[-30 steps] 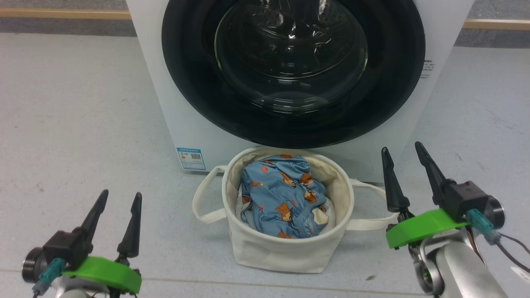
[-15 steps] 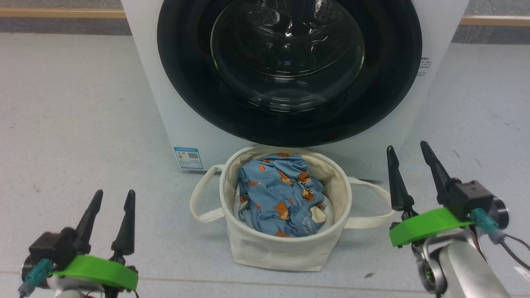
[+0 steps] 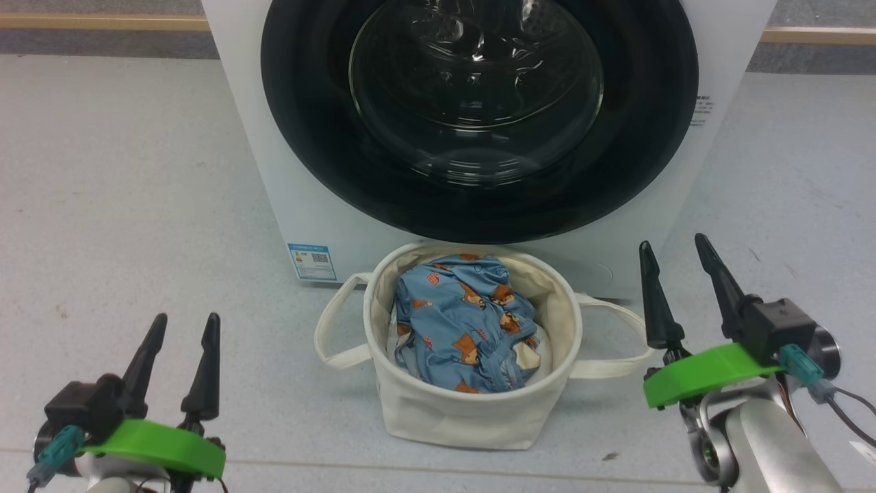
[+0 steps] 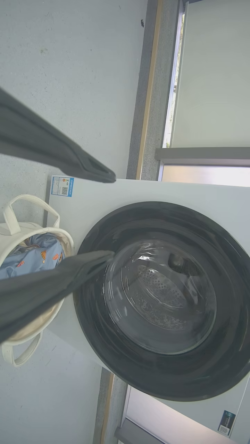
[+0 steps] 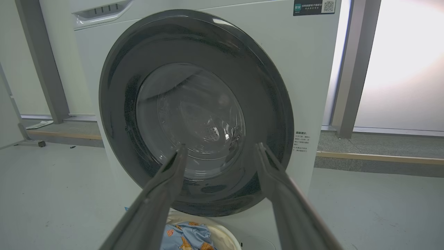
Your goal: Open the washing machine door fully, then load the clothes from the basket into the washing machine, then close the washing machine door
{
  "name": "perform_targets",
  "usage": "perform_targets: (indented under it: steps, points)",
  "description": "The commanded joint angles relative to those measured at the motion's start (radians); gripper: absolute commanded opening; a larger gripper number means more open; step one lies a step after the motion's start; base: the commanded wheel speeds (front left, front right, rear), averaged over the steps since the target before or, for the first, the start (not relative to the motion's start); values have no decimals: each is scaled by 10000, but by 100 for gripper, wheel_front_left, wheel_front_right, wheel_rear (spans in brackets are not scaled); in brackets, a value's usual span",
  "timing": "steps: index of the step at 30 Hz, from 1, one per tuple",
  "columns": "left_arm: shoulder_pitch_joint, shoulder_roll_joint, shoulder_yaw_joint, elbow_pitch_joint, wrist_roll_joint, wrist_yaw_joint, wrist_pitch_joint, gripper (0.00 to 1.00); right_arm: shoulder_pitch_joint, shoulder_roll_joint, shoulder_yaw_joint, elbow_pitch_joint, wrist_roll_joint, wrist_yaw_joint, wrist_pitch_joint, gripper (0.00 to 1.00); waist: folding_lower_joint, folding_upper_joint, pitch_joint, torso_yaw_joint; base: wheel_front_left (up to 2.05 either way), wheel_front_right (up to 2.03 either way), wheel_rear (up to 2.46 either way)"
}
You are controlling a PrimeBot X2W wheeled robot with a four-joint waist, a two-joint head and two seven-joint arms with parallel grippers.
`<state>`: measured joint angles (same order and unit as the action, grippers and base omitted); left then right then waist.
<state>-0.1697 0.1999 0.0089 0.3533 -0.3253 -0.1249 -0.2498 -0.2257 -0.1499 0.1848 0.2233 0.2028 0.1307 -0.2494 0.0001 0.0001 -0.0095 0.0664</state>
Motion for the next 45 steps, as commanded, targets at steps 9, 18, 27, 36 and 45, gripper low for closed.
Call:
perform_targets:
  steps: [9,18,27,36,45]
  points:
    - [-484,234,395,-221,199,-57,-120,100,-411,-10,221,-301,98,0,-124,100,-1,-1,-59,-14,0,0,0]
    - [-484,217,375,-209,290,-57,-120,100,-431,-11,242,-307,95,0,-124,100,-1,-1,-44,-22,9,4,-13]
    - [-515,196,386,-156,435,-57,-120,100,-432,12,212,-317,111,0,-124,100,-1,-1,-7,-23,86,40,-126]
    - [-520,201,278,-89,625,-57,-120,100,-418,-5,251,-345,139,0,-124,100,-1,-1,24,-43,139,98,-237]
    - [-506,188,-17,-76,572,-57,-120,100,-390,25,247,-326,143,0,-124,100,-1,-1,42,-77,130,115,-246]
